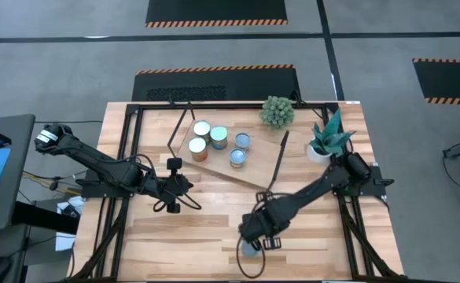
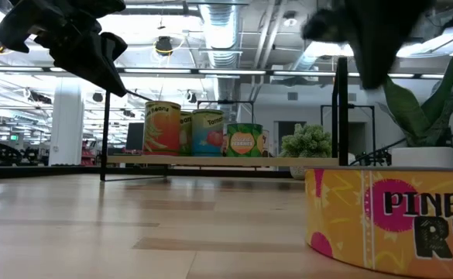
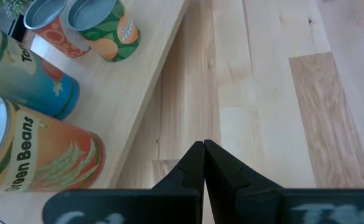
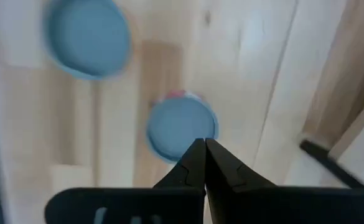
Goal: Pick and place cans onto a shelf
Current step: Put the canned salmon on the shelf
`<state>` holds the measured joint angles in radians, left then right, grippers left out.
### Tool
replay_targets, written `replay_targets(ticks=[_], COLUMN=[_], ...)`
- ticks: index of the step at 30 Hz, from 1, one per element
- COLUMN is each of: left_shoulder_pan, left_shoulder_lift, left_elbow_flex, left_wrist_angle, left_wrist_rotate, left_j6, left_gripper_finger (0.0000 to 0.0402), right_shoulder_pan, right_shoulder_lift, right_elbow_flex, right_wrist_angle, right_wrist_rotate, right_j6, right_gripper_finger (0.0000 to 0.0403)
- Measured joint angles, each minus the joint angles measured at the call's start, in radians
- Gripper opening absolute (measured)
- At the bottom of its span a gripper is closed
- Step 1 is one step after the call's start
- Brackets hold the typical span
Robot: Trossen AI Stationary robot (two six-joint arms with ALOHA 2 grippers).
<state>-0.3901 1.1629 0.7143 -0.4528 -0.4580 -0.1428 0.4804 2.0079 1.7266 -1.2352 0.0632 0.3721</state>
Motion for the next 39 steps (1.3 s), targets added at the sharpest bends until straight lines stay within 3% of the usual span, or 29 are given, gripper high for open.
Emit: replay_targets(ticks=[8,13,18,21,23,25,28,31,34,36,39], left_shoulder_pan=[0.0,0.0,0.004,0.014,0.023,0.033,0.048,0.063,0.08,0.089,0.096], left_shoulder_lift=[0.0,0.0,0.0,0.0,0.0,0.0,0.0,0.0,0.0,0.0,0.0], left_elbow_flex=[0.0,0.0,0.001,0.001,0.001,0.001,0.001,0.001,0.001,0.001,0.001], left_wrist_angle=[0.007,0.011,0.043,0.075,0.08,0.083,0.084,0.087,0.091,0.098,0.104], left_wrist_rotate=[0.005,-0.002,-0.004,-0.004,-0.006,-0.001,0.006,0.006,0.007,0.006,0.007], left_j6=[0.001,0.012,0.056,0.071,0.071,0.071,0.07,0.08,0.093,0.094,0.095], left_gripper_finger=[0.0,0.0,0.0,0.0,0.0,0.0,0.0,0.0,0.0,0.0,0.0], right_shoulder_pan=[0.067,0.121,0.201,0.242,0.241,0.219,0.164,0.116,0.074,0.057,0.045], right_shoulder_lift=[0.0,-0.055,-0.239,-0.387,-0.481,-0.571,-0.696,-0.776,-0.793,-0.78,-0.737], right_elbow_flex=[-0.206,-0.279,-0.35,-0.432,-0.507,-0.603,-0.783,-0.958,-1.045,-1.038,-0.969], right_wrist_angle=[0.059,-0.039,-0.263,-0.28,-0.227,-0.139,0.118,0.566,0.946,1.028,1.001], right_wrist_rotate=[0.051,0.147,0.383,0.623,0.703,0.665,0.472,0.26,0.111,0.099,0.103], right_j6=[0.267,0.416,0.671,0.84,0.905,0.945,0.946,0.794,0.652,0.607,0.548], right_gripper_finger=[0.0035,0.0038,0.0033,0.003,0.0028,0.0027,0.0028,0.0028,0.0026,0.0021,0.0014])
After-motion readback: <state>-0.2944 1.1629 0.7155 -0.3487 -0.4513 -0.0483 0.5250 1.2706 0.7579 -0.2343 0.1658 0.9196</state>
